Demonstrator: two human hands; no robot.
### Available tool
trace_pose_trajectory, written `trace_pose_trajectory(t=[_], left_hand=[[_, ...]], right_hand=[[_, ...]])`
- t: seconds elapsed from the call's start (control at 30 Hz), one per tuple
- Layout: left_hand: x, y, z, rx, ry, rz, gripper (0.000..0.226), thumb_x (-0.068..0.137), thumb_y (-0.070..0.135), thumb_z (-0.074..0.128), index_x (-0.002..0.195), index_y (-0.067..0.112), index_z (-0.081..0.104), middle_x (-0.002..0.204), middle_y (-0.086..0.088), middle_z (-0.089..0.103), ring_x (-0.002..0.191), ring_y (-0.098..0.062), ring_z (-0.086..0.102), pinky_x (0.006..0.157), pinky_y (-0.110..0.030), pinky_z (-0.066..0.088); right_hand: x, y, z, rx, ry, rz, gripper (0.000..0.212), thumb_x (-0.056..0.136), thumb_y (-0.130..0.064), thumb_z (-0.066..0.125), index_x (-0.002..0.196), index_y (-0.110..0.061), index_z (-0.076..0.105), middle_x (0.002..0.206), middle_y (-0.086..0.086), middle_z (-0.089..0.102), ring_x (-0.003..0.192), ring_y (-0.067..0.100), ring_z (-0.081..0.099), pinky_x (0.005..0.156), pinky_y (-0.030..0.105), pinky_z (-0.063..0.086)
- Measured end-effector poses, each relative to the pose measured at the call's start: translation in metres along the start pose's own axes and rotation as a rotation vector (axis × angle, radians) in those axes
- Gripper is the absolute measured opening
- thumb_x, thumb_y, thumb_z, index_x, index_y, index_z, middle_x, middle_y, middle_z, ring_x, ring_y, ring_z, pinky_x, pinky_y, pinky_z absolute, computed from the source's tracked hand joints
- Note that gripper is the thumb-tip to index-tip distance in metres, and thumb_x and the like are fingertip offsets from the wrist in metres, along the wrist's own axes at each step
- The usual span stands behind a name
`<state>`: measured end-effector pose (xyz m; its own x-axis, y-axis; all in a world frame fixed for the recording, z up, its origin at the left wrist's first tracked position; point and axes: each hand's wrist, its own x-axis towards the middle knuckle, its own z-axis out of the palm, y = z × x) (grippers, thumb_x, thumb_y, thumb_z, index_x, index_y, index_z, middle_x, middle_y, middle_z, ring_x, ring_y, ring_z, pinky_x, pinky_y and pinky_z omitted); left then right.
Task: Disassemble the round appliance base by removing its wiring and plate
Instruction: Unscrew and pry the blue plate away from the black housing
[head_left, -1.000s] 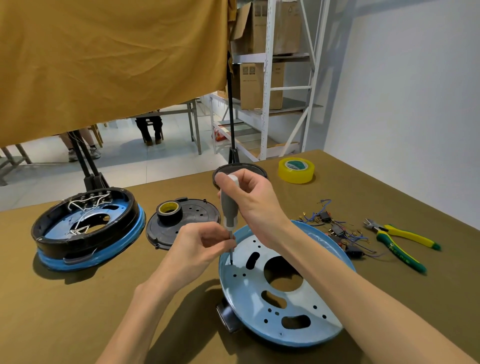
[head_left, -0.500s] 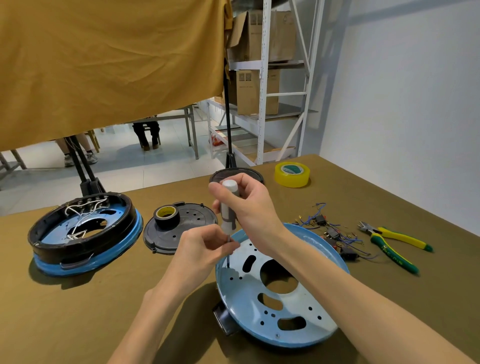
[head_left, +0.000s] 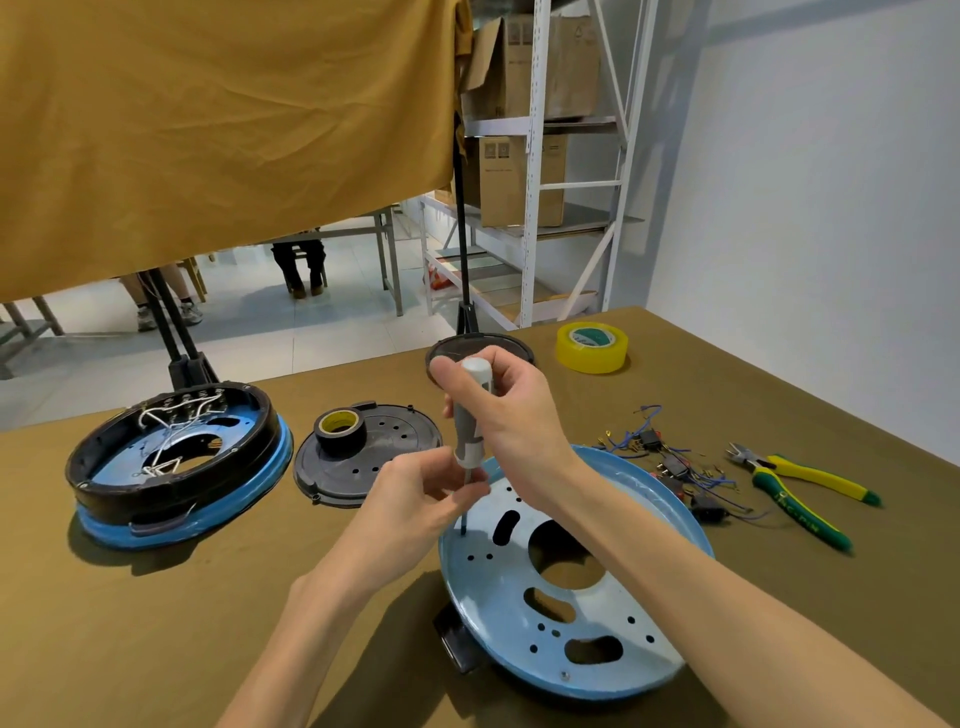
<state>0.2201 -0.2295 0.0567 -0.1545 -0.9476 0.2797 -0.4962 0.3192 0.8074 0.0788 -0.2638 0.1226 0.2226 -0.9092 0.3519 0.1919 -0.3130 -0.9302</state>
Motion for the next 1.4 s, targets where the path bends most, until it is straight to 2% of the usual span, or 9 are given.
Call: trace_pose_trajectory(t=[0.17,0.27,0.4,0.57,0.67,0.83,1.0,1.27,1.4], left_hand=[[-0.002,0.0,-0.01,-0.09,-0.127,-0.046,0.023,0.101,0.014,0.064,0.12,0.021,0.074,0.104,0.012,0.079,0.105,-0.006,0.073,0.099,-0.034,0.057],[-0.001,-0.003,-0.007,-0.064,0.006,-0.034,0.008,0.091,0.02,0.078,0.094,0.026,0.08,0.087,0.009,0.079,0.086,-0.008,0.076,0.085,-0.03,0.06],[-0.001,-0.003,0.0,-0.001,0.127,-0.017,0.012,0.082,0.037,0.084,0.082,0.027,0.077,0.073,0.005,0.074,0.067,-0.011,0.068,0.064,-0.025,0.054],[-0.002,-0.003,-0.011,-0.025,-0.136,-0.03,0.019,0.102,0.018,0.063,0.114,0.027,0.073,0.103,0.016,0.078,0.103,-0.005,0.072,0.094,-0.029,0.055],[-0.003,-0.004,-0.012,-0.038,-0.079,-0.029,0.016,0.099,0.015,0.067,0.109,0.025,0.075,0.099,0.015,0.079,0.099,-0.005,0.074,0.093,-0.029,0.058],[-0.001,-0.002,0.0,0.064,0.091,0.026,0.011,0.083,0.034,0.084,0.08,0.03,0.074,0.075,0.011,0.073,0.071,-0.009,0.069,0.065,-0.024,0.056],[-0.002,-0.001,-0.002,0.108,-0.046,0.038,0.007,0.093,0.031,0.074,0.094,0.037,0.073,0.087,0.022,0.074,0.085,0.0,0.068,0.07,-0.009,0.047],[-0.001,-0.002,-0.003,0.062,0.026,-0.002,0.006,0.086,0.029,0.082,0.082,0.03,0.078,0.076,0.014,0.075,0.073,-0.003,0.068,0.064,-0.012,0.047],[-0.002,-0.01,-0.002,0.09,0.07,-0.026,0.024,0.082,0.038,0.084,0.102,0.038,0.071,0.102,0.024,0.068,0.103,0.002,0.061,0.085,-0.014,0.043]], right_hand=[[0.0,-0.004,-0.004,0.01,-0.111,0.016,0.055,0.083,-0.052,0.068,0.103,-0.001,0.072,0.074,0.007,0.059,0.067,0.013,0.056,0.065,0.023,0.052],[-0.002,-0.003,-0.003,0.132,-0.183,0.114,0.048,0.094,-0.048,0.065,0.115,-0.005,0.063,0.087,0.009,0.07,0.076,0.021,0.064,0.074,0.036,0.056],[-0.007,0.003,0.002,0.083,-0.077,0.112,0.055,0.083,-0.045,0.08,0.115,-0.007,0.055,0.084,0.008,0.072,0.072,0.017,0.068,0.069,0.031,0.056],[-0.006,0.002,-0.003,0.055,-0.07,0.107,0.047,0.085,-0.053,0.062,0.105,-0.012,0.073,0.089,0.008,0.068,0.086,0.021,0.065,0.083,0.04,0.056],[-0.005,-0.001,-0.007,0.07,-0.155,0.153,0.059,0.09,-0.055,0.056,0.119,-0.005,0.066,0.095,0.008,0.071,0.088,0.021,0.069,0.088,0.042,0.057],[-0.009,0.001,-0.01,-0.08,-0.01,0.012,0.042,0.088,-0.03,0.079,0.109,0.0,0.058,0.092,0.015,0.072,0.084,0.027,0.072,0.082,0.034,0.062],[-0.008,0.0,-0.025,-0.432,0.117,-0.243,0.03,0.08,-0.041,0.083,0.088,-0.015,0.071,0.089,0.005,0.062,0.078,0.014,0.06,0.069,0.025,0.052],[0.017,-0.065,-0.035,-1.115,-0.426,-0.074,0.031,0.088,-0.05,0.073,0.088,-0.019,0.067,0.073,-0.002,0.07,0.064,0.011,0.066,0.059,0.032,0.056],[0.029,-0.095,-0.027,-1.135,-0.725,0.147,0.011,0.088,-0.011,0.068,0.097,-0.017,0.066,0.073,0.0,0.073,0.059,0.016,0.073,0.051,0.024,0.055]])
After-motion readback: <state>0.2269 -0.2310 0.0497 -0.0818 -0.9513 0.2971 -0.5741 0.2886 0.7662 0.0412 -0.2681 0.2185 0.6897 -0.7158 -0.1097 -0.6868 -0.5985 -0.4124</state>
